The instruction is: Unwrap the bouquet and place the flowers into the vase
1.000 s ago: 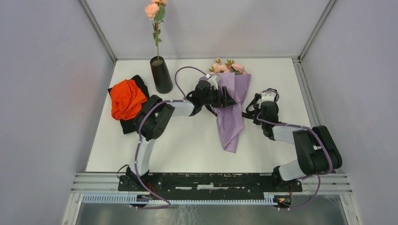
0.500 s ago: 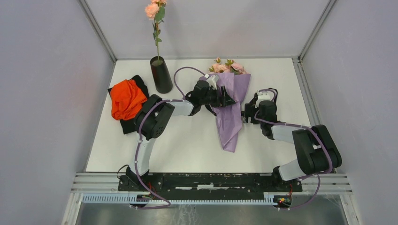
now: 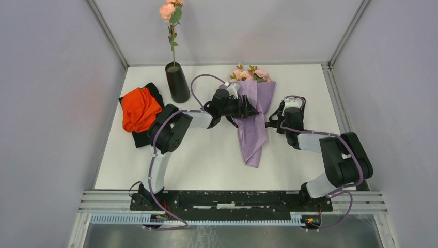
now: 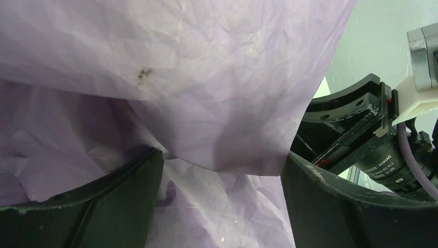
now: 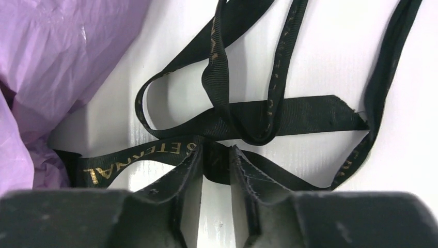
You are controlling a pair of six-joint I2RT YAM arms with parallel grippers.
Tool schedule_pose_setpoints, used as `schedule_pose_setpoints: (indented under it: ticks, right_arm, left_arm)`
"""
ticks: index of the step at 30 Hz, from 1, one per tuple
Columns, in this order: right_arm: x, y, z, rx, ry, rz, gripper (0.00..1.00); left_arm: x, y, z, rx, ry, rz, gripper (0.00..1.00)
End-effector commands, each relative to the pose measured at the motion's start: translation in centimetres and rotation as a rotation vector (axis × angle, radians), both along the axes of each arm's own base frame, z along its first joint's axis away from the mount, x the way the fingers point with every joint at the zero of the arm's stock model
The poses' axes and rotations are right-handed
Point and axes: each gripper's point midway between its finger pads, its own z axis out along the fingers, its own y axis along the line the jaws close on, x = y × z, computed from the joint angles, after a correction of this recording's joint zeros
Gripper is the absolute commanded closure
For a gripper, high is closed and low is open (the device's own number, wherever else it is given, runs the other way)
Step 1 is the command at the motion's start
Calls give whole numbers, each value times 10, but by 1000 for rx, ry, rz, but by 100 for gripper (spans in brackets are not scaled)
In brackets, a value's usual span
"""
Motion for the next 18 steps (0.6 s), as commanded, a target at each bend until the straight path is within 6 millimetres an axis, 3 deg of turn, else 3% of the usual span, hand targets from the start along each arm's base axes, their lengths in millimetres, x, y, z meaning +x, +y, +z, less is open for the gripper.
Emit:
schedule_pose_setpoints:
  ticks: [1, 3, 4, 13, 18]
  right_arm:
    - [-59, -5, -55, -19, 286, -3, 80]
    - [-58, -5, -54, -19, 282, -5, 96]
    - [-57, -5, -52, -15, 274, -3, 100]
    - [-35, -5, 10, -10, 81, 1, 100]
    - [-35, -8, 37, -12, 20, -10, 100]
  left_arm:
    - [-2, 11, -23, 25, 67, 21, 11]
    - [-2, 11, -24, 24, 69, 22, 11]
    - [-2, 12, -24, 23, 67, 24, 11]
    - [-2, 11, -20, 8, 69, 22, 11]
    - [-3, 11, -17, 1, 65, 21, 11]
